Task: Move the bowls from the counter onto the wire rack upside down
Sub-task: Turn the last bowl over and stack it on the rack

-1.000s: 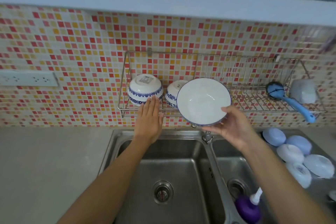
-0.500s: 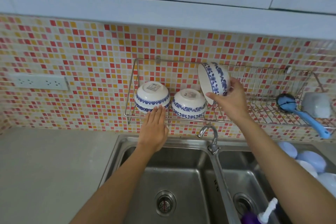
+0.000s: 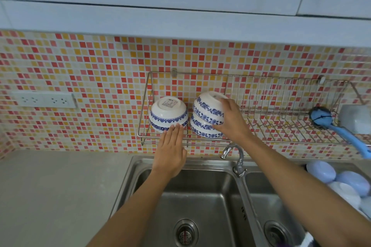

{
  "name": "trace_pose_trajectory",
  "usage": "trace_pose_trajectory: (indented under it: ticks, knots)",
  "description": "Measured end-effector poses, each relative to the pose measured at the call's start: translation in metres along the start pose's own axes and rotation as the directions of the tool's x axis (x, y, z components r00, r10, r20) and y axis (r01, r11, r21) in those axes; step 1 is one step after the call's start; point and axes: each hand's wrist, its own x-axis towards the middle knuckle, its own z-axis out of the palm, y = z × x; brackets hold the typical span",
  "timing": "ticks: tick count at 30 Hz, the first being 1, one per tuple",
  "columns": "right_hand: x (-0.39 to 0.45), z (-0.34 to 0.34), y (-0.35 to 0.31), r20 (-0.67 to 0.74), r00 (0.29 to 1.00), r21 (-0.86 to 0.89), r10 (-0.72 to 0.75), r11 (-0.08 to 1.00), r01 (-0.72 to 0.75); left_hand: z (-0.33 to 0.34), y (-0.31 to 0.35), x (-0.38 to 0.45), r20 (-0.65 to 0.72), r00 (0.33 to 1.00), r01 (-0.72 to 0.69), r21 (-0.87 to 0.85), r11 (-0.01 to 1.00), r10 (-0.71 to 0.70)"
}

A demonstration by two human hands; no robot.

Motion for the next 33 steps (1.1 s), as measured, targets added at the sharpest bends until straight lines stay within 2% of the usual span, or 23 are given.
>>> trace_pose_trajectory:
  ticks: [14,23,25,27,30,31,33]
  knots:
    - [0.003,0.008,0.004,0.130,0.984,-0.193,-0.123,0.970,0.147,0.002,0.001,0.001,0.000,1.000,0.003,0.002,1.000,-0.003]
    - [0.004,0.011,0.007,0.237,0.958,-0.230,-0.162,0.949,0.218,0.004,0.001,0.000,0.005,1.000,0.007,0.017,1.000,-0.008]
    - [0.005,0.011,0.007,0.241,0.961,-0.166,-0.137,0.969,0.180,0.002,0.001,0.000,0.010,1.000,0.009,0.012,1.000,-0.009]
    - [0.004,0.016,0.007,0.196,0.978,-0.010,-0.073,0.997,0.077,-0.003,0.003,0.000,0.015,1.000,0.015,-0.033,0.999,-0.014]
    - [0.000,0.028,0.002,0.040,0.984,0.259,0.172,0.950,-0.176,-0.012,0.003,0.007,0.013,0.998,0.061,-0.190,0.980,-0.059]
    - [-0.001,0.031,0.000,0.016,0.968,0.307,0.250,0.920,-0.243,-0.015,0.002,0.011,-0.001,0.997,0.081,-0.234,0.969,-0.083]
    - [-0.001,0.034,-0.001,-0.003,0.949,0.318,0.315,0.900,-0.297,-0.021,-0.005,0.022,-0.048,0.989,0.124,-0.270,0.955,-0.142]
